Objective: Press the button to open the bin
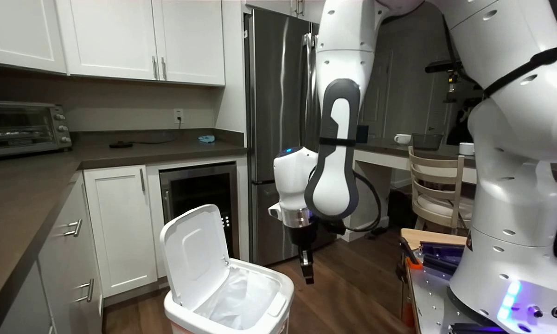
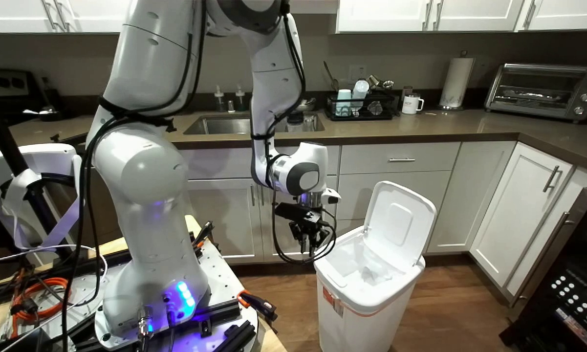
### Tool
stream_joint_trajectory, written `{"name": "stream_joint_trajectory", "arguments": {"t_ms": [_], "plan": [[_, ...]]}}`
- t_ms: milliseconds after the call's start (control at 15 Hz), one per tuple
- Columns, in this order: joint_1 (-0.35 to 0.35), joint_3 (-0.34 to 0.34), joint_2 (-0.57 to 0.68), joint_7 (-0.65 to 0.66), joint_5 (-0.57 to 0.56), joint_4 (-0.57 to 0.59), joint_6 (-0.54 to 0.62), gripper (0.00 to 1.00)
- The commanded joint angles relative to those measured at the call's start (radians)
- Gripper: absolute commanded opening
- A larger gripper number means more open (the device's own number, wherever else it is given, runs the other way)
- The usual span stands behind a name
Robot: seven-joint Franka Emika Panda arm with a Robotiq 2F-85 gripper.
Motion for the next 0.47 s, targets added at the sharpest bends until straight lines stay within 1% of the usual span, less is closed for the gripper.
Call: {"name": "stream_joint_trajectory", "arguments": {"t_ms": [0,133,200,267,333,400], "plan": [[0.048,-0.048,-0.25,0.039,-0.087,-0.186,-0.022,0.61],[0.049,-0.071,-0.36,0.059,-0.145,-0.265,-0.033,0.74],[-0.001,-0.013,-0.329,0.023,-0.107,-0.161,-0.102,0.8],[-0.024,-0.003,-0.379,0.015,-0.102,-0.182,-0.127,0.88],[-0.036,-0.003,-0.415,0.027,-0.121,-0.174,-0.157,0.93],[-0.044,0.024,-0.333,0.04,-0.113,-0.163,-0.1,0.75]]}}
